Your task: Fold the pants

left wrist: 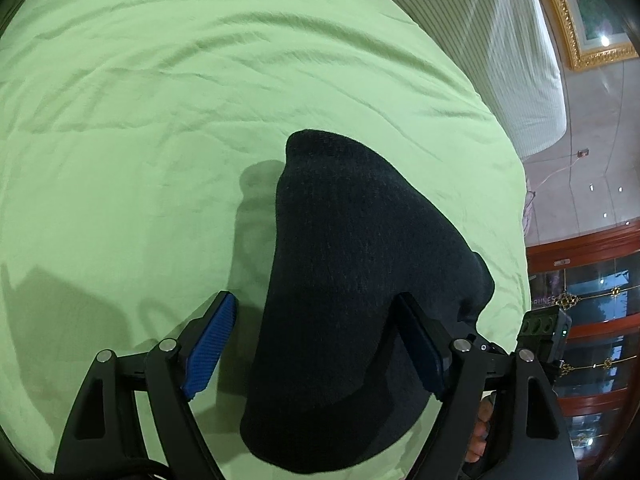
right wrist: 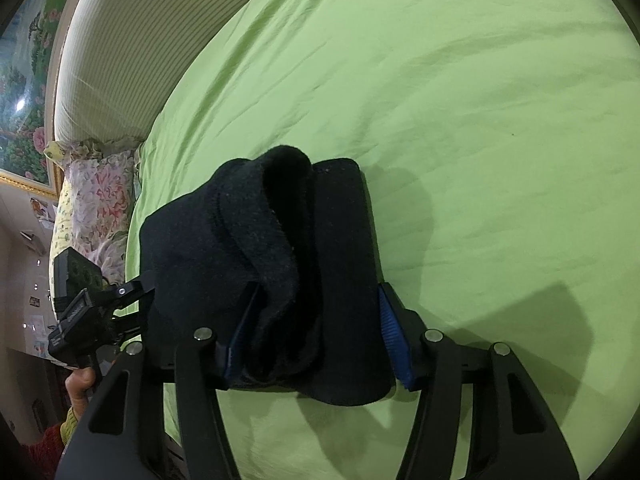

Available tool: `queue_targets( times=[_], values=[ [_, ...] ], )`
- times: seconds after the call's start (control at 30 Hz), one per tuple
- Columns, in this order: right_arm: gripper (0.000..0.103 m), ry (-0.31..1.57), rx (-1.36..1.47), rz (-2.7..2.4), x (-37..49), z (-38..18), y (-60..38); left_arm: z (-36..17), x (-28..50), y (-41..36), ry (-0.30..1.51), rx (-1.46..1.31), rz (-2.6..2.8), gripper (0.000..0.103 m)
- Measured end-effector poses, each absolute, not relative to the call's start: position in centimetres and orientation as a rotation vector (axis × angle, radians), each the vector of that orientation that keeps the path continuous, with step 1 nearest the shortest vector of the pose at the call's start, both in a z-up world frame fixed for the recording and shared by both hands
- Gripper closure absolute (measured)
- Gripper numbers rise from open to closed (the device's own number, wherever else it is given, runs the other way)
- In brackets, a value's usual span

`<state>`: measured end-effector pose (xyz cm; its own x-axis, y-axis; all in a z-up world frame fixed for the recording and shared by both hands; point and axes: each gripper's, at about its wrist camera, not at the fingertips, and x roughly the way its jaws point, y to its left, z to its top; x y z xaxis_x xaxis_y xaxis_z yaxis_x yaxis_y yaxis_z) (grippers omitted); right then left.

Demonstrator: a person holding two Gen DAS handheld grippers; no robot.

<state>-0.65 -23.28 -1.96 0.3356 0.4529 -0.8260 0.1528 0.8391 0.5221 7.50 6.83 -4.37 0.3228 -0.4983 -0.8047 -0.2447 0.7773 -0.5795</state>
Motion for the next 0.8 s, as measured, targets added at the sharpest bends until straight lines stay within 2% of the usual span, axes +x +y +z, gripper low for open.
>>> queue_targets(
  times=[0.03, 0.07, 0.1, 0.23, 0.3, 0.4, 0.6, 0.8],
  values=[
    [0.045, 1.231, 0.577, 0.21, -0.6, -2.0, -23.0, -4.5, 7.5, 6.9, 1.259, -0.72, -0.195, 0.03],
    [0.045, 1.23, 0.577, 0.21, -0.6, -1.9, -23.0, -4.6, 7.5, 7.0, 1.258, -0.735, -0.207, 0.04],
    [0.045, 1.23, 0.575, 0.211, -0.6, -1.9, -22.8, -4.6, 7.6, 6.9, 1.257, -0.748, -0.218, 0.044],
    [0.05, 1.226, 0.578, 0.221, -0.6, -1.8, -22.6, -3.9, 7.3, 6.5, 1.237, -0.709, -0.239, 0.055],
    [0.055, 1.215, 0.569, 0.239, -0.7, -1.4, -22.3, -3.4, 7.2, 6.3, 1.225, -0.693, -0.255, 0.064],
    [0.06, 1.199, 0.568, 0.259, -0.8, -0.8, -22.0, -2.5, 7.0, 6.0, 1.207, -0.654, -0.261, 0.07],
    [0.064, 1.167, 0.55, 0.285, -0.9, 0.8, -21.1, -0.7, 6.2, 5.9, 1.167, -0.637, -0.266, 0.075],
    [0.064, 1.132, 0.521, 0.344, 0.4, 2.8, -19.1, 2.4, 5.1, 7.5, 1.096, -0.622, -0.246, 0.075]
  ],
)
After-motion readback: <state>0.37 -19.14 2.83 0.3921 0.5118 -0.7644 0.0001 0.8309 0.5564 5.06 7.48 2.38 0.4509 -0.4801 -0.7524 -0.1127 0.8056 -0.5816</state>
